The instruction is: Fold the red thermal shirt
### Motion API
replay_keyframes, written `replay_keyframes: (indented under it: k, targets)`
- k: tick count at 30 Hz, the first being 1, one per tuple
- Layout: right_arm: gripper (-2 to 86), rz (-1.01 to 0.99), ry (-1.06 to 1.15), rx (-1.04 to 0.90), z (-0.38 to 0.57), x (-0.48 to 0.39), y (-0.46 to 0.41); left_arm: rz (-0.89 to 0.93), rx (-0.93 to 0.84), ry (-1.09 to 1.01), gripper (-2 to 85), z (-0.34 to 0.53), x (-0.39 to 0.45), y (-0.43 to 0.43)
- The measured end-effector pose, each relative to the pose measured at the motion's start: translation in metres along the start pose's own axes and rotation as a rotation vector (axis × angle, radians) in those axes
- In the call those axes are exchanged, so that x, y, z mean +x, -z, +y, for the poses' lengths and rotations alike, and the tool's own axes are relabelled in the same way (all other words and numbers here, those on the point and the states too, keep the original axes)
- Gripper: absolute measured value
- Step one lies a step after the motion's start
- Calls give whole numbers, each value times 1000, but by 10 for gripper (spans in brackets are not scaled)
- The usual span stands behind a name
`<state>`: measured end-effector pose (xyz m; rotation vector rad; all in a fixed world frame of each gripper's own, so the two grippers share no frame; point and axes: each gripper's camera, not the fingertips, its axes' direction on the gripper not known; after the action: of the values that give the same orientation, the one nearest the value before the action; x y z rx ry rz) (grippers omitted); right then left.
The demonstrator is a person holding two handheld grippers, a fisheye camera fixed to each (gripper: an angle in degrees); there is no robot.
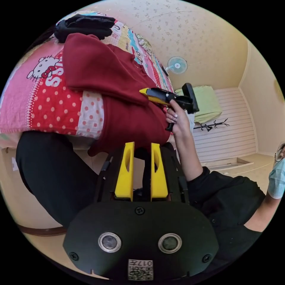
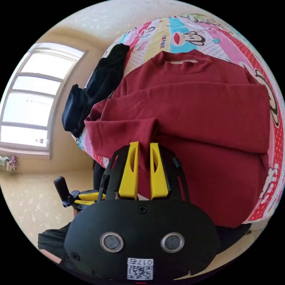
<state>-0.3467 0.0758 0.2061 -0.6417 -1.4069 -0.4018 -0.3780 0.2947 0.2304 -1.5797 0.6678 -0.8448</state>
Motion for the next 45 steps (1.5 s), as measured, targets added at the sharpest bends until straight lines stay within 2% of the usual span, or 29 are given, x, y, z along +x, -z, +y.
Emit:
replay_keyframes:
  k: [1, 5, 10, 12, 15, 17, 21, 22, 24, 29, 31, 36, 38, 39, 40, 41, 45]
  targets:
    - [47, -48, 136, 3, -8, -21, 20, 21, -8, 9, 88, -1, -3, -3]
    - [37, -172, 365, 88, -30, -75, 112, 83, -22, 6, 86, -9, -5, -8]
    - [34, -371, 488, 285, -34, -84, 233, 49, 1, -51, 76, -20, 12, -3]
    - [33, -350, 443, 356, -32, -64, 263, 52, 7, -53, 74, -21, 12, -6]
    - [33, -181, 240, 403, -33, -1, 275, 99, -11, -36, 70, -21, 7, -17]
    - [33, -6, 3, 311, -41, 75, 248, 122, -26, -31, 68, -20, 5, -25]
    - [33, 111, -204, 70, -45, 186, 173, 85, -68, -39, 66, -19, 6, -39]
    - [33, 142, -252, -43, -43, 209, 153, 75, -75, -44, 66, -20, 7, -41]
    - [33, 116, -231, -33, -40, 219, 153, 50, -70, -53, 70, -22, 10, -41]
    - [31, 105, -138, 131, -45, 204, 214, -92, 35, -93, 100, -42, 22, -22]
    - [31, 97, -143, 107, -50, 209, 219, -212, 119, -131, 113, -69, 33, -9]
    - [32, 113, -184, 58, -45, 233, 213, -500, 200, -164, 122, -136, 46, -16]
    - [32, 73, -199, 78, -39, 242, 221, -637, 138, -185, 104, -162, 41, -37]
    - [33, 60, -197, 83, -38, 243, 225, -678, 10, -205, 85, -178, 36, -53]
    - [33, 37, -188, 96, -34, 244, 235, -645, -61, -232, 63, -185, 35, -57]
    - [33, 26, -176, 118, -30, 244, 247, -637, -53, -238, 59, -184, 36, -54]
    - [34, 15, -151, 166, -12, 246, 274, -553, 68, -231, 40, -153, 33, -14]
